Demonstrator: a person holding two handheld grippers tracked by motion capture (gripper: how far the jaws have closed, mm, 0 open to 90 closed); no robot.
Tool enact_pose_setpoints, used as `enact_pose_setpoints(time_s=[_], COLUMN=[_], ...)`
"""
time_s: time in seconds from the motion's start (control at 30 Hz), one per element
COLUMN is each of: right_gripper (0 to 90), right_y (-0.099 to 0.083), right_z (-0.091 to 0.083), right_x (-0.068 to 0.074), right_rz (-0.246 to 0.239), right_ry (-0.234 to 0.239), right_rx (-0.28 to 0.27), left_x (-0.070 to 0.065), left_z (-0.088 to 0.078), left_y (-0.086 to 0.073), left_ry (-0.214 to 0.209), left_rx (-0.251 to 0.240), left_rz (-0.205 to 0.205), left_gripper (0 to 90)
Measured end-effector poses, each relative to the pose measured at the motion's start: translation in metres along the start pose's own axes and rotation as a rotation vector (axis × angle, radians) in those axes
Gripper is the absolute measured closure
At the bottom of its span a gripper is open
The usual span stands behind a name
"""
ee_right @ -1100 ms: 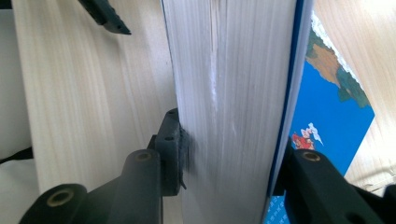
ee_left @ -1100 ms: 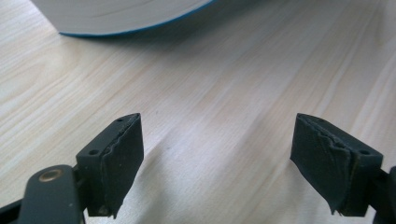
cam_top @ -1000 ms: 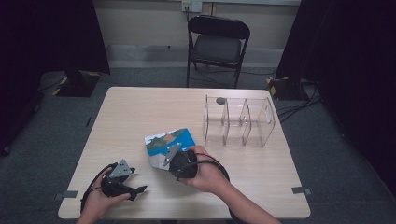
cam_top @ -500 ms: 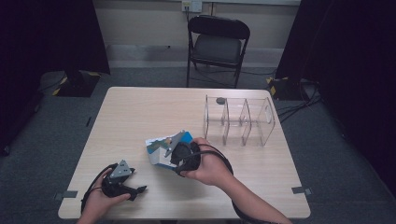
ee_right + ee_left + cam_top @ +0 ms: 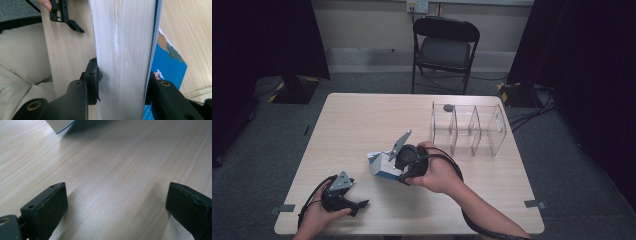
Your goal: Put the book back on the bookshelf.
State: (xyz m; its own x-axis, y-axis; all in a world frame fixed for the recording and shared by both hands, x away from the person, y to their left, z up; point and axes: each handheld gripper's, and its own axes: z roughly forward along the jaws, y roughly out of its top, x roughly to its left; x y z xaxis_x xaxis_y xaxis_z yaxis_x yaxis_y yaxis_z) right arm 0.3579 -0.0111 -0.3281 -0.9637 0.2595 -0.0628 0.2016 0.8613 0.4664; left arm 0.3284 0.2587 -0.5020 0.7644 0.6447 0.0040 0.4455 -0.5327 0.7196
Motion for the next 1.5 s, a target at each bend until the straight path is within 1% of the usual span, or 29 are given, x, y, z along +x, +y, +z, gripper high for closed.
enact_pose_setpoints(time_s=[0.03,0.07,0.1,0.13,0.23,0.3,0.37,0.4,0.53,0.67,0.73,0.87,1.03,1.13,1.3,1.4,1.5], right_gripper=[61.4,61.5,61.5,61.5,61.5,61.5,61.5,61.4,61.4,61.4,61.4,61.4,61.3,61.3,61.3,61.3,61.3], right_y=[0.001,0.002,0.003,0.004,0.005,0.005,0.007,0.007,0.009,0.01,0.012,0.015,0.017,0.018,0.019,0.022,0.024], right_z=[-0.003,-0.005,-0.007,-0.009,-0.014,-0.015,-0.018,-0.019,-0.022,-0.024,-0.025,-0.028,-0.03,-0.03,-0.031,-0.03,-0.03], right_x=[0.0,-0.001,-0.001,-0.001,-0.001,-0.002,-0.001,-0.001,-0.003,-0.005,-0.004,-0.003,-0.003,-0.004,-0.004,-0.004,-0.005], right_rz=[-0.007,-0.003,-0.001,-0.003,0.009,0.006,0.015,0.005,0.021,0.027,0.032,0.017,0.022,0.016,0.02,0.01,0.021], right_ry=[0.001,0.01,0.012,0.009,0.022,0.018,0.022,0.024,0.025,0.023,0.024,0.02,0.012,0.01,0.011,0.001,0.001], right_rx=[-0.002,-0.011,-0.007,-0.016,-0.018,-0.025,-0.022,-0.02,-0.03,-0.042,-0.038,-0.027,-0.033,-0.037,-0.03,-0.027,-0.024], left_x=[0.0,0.0,0.0,0.0,0.0,0.0,0.0,0.0,0.0,0.0,0.0,0.0,0.0,0.0,0.0,0.0,0.0], left_z=[0.0,0.0,0.0,0.0,0.0,0.0,0.0,0.0,0.0,0.0,0.0,0.0,0.0,0.0,0.0,0.0,0.0], left_y=[0.0,0.0,0.0,0.0,0.0,0.0,0.0,0.0,0.0,0.0,0.0,0.0,0.0,0.0,0.0,0.0,0.0], left_ry=[0.0,0.0,-0.001,0.0,-0.001,-0.001,0.0,0.0,-0.003,-0.002,0.0,-0.003,-0.004,-0.003,-0.003,0.0,-0.003], left_rx=[0.0,0.0,0.0,-0.002,0.001,0.001,-0.002,0.0,0.001,0.0,-0.002,-0.001,0.0,0.0,0.0,-0.001,-0.001], left_rz=[0.0,0.0,0.001,-0.002,0.001,0.001,-0.002,0.001,0.001,0.001,-0.005,-0.003,-0.003,-0.003,-0.003,-0.002,-0.002], left_gripper=[3.4,3.4,3.4,3.4,3.4,3.4,3.4,3.4,3.4,3.4,3.4,3.4,3.4,3.4,3.4,3.4,3.4])
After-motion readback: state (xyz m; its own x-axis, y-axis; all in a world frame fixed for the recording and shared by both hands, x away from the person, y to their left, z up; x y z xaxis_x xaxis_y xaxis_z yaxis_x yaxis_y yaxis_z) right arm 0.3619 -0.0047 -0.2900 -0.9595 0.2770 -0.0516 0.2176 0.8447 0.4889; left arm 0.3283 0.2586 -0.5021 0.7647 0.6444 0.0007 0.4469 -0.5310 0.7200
